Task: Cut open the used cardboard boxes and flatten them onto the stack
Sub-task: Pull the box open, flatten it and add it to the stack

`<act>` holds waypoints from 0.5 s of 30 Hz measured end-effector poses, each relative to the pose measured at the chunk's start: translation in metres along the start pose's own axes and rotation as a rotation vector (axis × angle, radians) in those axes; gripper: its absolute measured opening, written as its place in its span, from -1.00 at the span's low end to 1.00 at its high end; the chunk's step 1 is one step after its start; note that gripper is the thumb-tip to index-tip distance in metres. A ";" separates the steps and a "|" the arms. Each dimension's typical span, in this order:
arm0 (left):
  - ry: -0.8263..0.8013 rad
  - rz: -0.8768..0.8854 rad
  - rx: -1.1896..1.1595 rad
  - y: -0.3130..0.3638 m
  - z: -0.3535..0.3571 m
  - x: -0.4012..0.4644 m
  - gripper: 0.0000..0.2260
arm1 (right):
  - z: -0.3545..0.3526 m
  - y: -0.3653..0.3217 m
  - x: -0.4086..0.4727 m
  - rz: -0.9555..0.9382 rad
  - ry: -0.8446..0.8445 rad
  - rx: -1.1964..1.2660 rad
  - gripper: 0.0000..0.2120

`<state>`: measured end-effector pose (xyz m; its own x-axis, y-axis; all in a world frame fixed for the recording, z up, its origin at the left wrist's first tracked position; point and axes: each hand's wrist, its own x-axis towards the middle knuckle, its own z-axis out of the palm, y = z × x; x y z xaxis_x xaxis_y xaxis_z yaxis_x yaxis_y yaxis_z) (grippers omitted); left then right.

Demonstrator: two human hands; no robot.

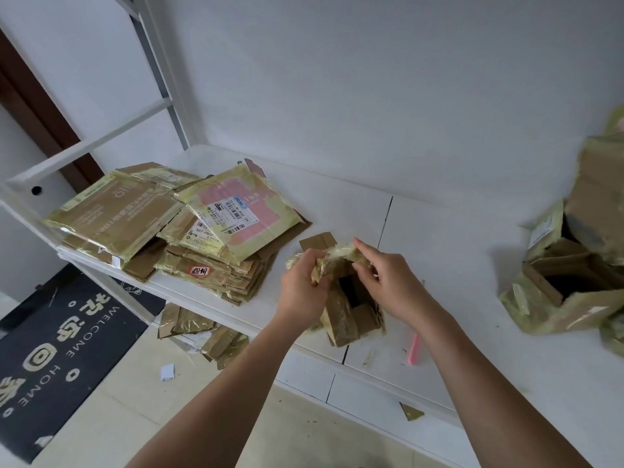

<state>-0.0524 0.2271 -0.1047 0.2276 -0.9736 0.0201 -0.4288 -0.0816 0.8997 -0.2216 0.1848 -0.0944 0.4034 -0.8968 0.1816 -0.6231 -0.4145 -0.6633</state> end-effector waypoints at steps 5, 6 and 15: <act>0.003 -0.036 0.018 -0.002 -0.002 0.001 -0.74 | -0.004 0.003 0.003 0.028 -0.024 0.031 -0.59; 0.008 -0.068 -0.007 -0.004 -0.006 0.003 -0.73 | -0.005 0.003 0.002 0.037 -0.004 0.068 -0.64; -0.046 -0.093 -0.076 -0.007 -0.018 0.008 -0.75 | 0.017 0.009 -0.012 0.268 0.356 0.232 -0.77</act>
<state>-0.0315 0.2243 -0.1033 0.2219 -0.9715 -0.0836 -0.3400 -0.1574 0.9272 -0.2204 0.1942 -0.1150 -0.0297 -0.9809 0.1923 -0.4916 -0.1532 -0.8572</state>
